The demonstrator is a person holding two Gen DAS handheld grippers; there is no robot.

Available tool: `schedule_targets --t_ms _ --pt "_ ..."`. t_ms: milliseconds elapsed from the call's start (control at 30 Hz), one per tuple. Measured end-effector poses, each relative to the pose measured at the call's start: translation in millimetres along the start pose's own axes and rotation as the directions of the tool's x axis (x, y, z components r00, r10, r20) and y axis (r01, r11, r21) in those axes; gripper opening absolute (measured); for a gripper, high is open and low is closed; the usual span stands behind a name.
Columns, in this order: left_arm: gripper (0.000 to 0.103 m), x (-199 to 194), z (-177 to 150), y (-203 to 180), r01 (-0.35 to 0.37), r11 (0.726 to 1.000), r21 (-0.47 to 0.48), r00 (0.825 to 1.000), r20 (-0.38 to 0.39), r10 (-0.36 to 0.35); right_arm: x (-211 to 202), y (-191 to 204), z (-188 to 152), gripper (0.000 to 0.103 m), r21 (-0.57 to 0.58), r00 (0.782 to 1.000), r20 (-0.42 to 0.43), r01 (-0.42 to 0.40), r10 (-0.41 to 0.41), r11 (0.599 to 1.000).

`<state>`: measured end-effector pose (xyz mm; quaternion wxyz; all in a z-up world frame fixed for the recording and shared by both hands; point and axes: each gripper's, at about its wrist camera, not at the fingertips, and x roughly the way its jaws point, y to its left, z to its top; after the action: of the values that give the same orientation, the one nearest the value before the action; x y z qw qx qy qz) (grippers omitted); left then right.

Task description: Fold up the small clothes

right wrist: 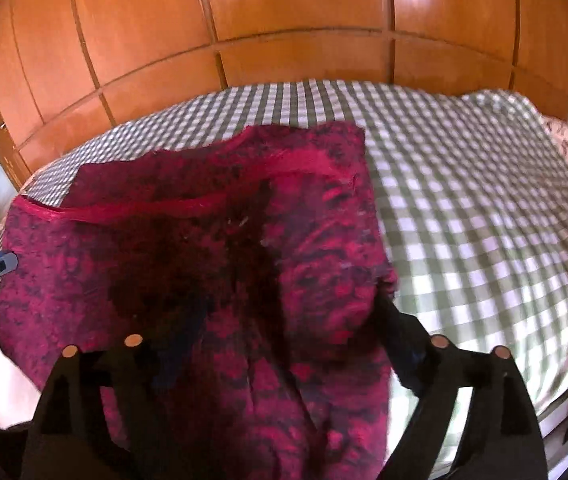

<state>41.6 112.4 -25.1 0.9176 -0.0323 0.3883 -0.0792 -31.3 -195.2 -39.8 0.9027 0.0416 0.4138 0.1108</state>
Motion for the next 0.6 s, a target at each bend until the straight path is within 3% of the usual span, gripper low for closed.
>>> schedule_targets --t_ms 67,133,233,367,600 --pt "0.099 6 2 -5 -0.047 0.999 0.026 0.999 0.009 0.046 19 -5 -9 0.098 0.022 0.999 -0.039 -0.018 0.019 1.000" --pt "0.099 13 3 -11 -0.115 0.993 0.038 0.993 0.018 0.114 23 -8 -17 0.101 0.039 0.999 -0.003 -0.044 0.044 0.998" --pt "0.099 20 1 -10 -0.137 0.990 0.021 0.991 0.003 0.137 23 -12 -21 0.101 0.044 0.997 0.031 -0.070 0.069 0.997" --pt "0.099 23 0 -5 -0.127 0.991 -0.032 0.992 -0.005 0.126 24 -12 -23 0.101 0.045 0.997 0.043 -0.064 0.062 0.997" --pt "0.099 2 -2 1 -0.072 0.995 -0.062 0.994 0.079 0.077 21 -14 -25 0.101 0.050 0.996 0.062 -0.073 0.070 0.996"
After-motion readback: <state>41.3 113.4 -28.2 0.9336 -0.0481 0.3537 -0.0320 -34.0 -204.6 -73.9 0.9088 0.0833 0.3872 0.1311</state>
